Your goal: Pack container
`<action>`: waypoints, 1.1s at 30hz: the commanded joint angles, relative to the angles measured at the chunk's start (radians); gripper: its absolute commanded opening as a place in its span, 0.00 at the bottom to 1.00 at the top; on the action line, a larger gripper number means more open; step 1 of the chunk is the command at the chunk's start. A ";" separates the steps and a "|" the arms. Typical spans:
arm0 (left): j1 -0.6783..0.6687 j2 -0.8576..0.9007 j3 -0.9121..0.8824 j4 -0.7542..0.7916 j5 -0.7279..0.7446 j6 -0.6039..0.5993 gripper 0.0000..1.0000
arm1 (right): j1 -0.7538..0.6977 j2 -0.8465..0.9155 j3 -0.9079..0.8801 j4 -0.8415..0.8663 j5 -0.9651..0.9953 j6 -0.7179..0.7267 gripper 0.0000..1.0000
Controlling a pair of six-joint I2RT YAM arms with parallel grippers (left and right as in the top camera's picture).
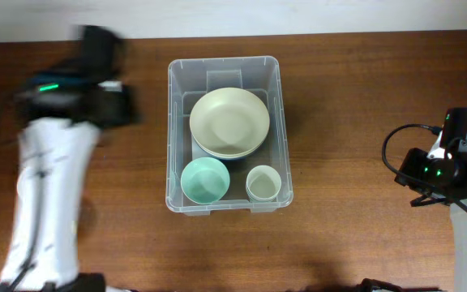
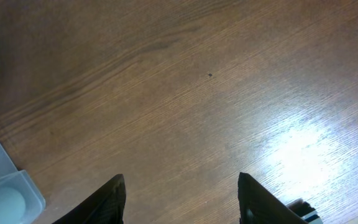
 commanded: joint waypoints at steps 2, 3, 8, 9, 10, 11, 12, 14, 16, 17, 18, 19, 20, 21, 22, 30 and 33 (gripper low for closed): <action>0.287 0.047 -0.071 0.033 0.027 -0.026 0.68 | -0.008 -0.004 -0.001 0.000 -0.006 0.002 0.54; 0.323 0.057 -0.089 0.046 0.040 -0.027 0.68 | -0.008 -0.004 -0.001 0.000 -0.006 0.002 0.54; 0.483 0.189 -0.246 0.195 0.065 -0.028 0.69 | -0.007 -0.004 -0.001 0.000 -0.006 0.002 0.54; 0.492 0.224 -0.262 0.208 0.066 -0.028 0.69 | -0.008 -0.004 -0.001 0.000 -0.006 0.002 0.54; 0.499 0.278 -0.273 0.215 0.066 -0.028 0.69 | -0.007 -0.004 -0.001 0.000 -0.006 0.002 0.54; 0.500 0.315 -0.274 0.215 0.066 -0.028 0.69 | -0.008 -0.004 -0.001 -0.001 -0.006 0.002 0.54; 0.499 0.363 -0.274 0.220 0.065 -0.028 0.69 | -0.008 -0.004 -0.001 -0.001 -0.006 0.002 0.54; 0.500 0.442 -0.274 0.241 0.066 -0.027 0.69 | -0.008 -0.004 -0.001 -0.001 -0.006 0.002 0.54; 0.500 0.506 -0.274 0.264 0.066 -0.028 0.69 | -0.008 -0.004 -0.001 -0.003 -0.006 0.002 0.54; 0.500 0.532 -0.274 0.271 0.066 -0.027 0.69 | -0.008 -0.004 -0.001 -0.004 -0.006 0.002 0.54; 0.499 0.553 -0.274 0.274 0.067 -0.027 0.68 | -0.008 -0.004 -0.001 -0.004 -0.006 0.002 0.54; 0.499 0.566 -0.274 0.275 0.072 -0.027 0.64 | -0.008 -0.004 -0.001 -0.004 -0.006 0.002 0.54; 0.499 0.573 -0.274 0.278 0.085 -0.027 0.48 | -0.008 -0.004 -0.001 -0.003 -0.006 0.002 0.54; 0.499 0.573 -0.274 0.282 0.088 -0.027 0.38 | -0.008 -0.004 -0.001 -0.003 -0.006 0.002 0.54; 0.499 0.569 -0.262 0.284 0.092 -0.027 0.14 | -0.008 -0.004 -0.001 -0.003 -0.006 0.002 0.54; 0.422 0.521 -0.035 0.187 0.119 0.006 0.01 | -0.008 -0.004 -0.001 -0.003 -0.006 0.002 0.54; 0.346 0.452 0.053 0.146 0.122 0.023 0.01 | -0.008 -0.004 -0.001 -0.003 -0.006 0.002 0.54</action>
